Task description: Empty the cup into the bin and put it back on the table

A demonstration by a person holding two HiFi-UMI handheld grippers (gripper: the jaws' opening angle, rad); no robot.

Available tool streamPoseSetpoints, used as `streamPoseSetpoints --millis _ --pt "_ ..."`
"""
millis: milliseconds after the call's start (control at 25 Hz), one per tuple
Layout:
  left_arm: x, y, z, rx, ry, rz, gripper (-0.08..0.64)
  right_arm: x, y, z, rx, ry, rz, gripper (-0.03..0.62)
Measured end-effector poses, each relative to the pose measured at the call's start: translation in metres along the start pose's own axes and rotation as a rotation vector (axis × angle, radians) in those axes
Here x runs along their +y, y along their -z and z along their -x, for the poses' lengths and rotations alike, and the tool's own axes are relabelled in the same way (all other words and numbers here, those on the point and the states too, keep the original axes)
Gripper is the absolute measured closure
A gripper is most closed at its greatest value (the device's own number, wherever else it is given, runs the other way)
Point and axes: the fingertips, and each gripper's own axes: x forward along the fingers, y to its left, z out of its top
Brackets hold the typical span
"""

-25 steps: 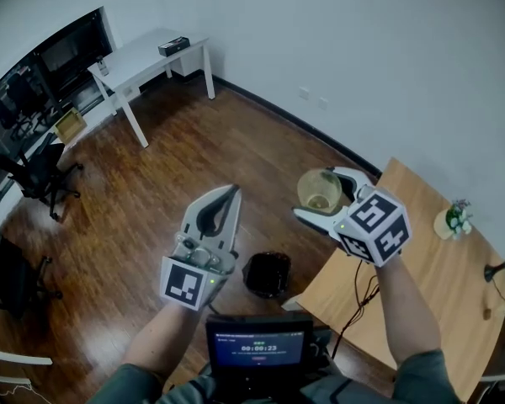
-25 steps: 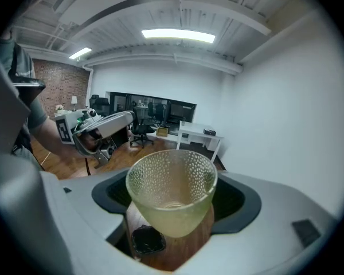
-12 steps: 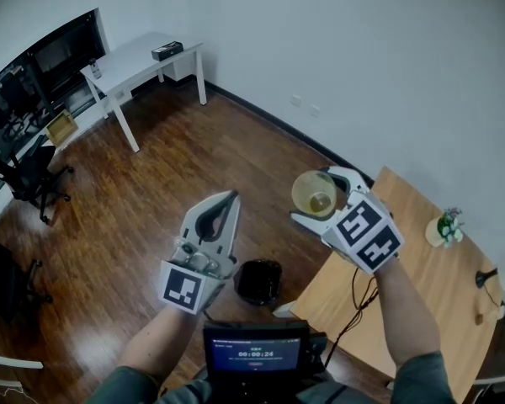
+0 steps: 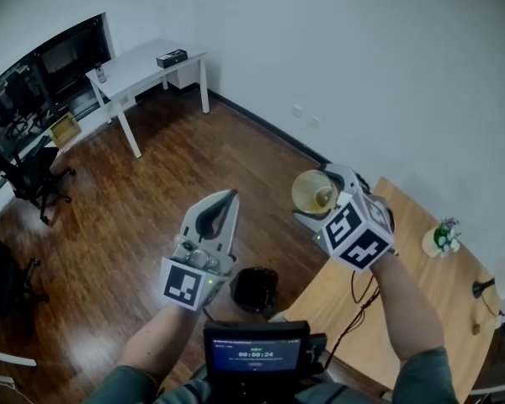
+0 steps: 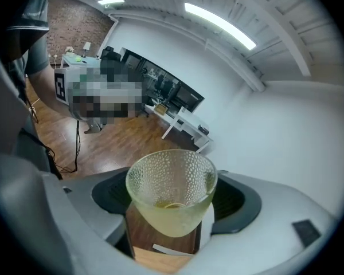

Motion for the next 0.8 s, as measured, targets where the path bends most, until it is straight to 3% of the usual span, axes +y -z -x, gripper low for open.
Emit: streamPoseSetpoints --millis 480,600,800 --pt "-0.003 0.006 0.0 0.067 -0.034 -0.021 0.563 -0.01 0.006 0.004 0.04 0.003 0.112 0.193" --pt "-0.006 0.009 0.0 0.091 -0.034 0.019 0.563 -0.012 0.005 0.003 0.048 0.001 0.129 0.193" --pt "-0.01 0.011 -0.001 0.115 -0.051 0.021 0.563 -0.015 0.002 0.001 0.056 0.0 0.179 0.193"
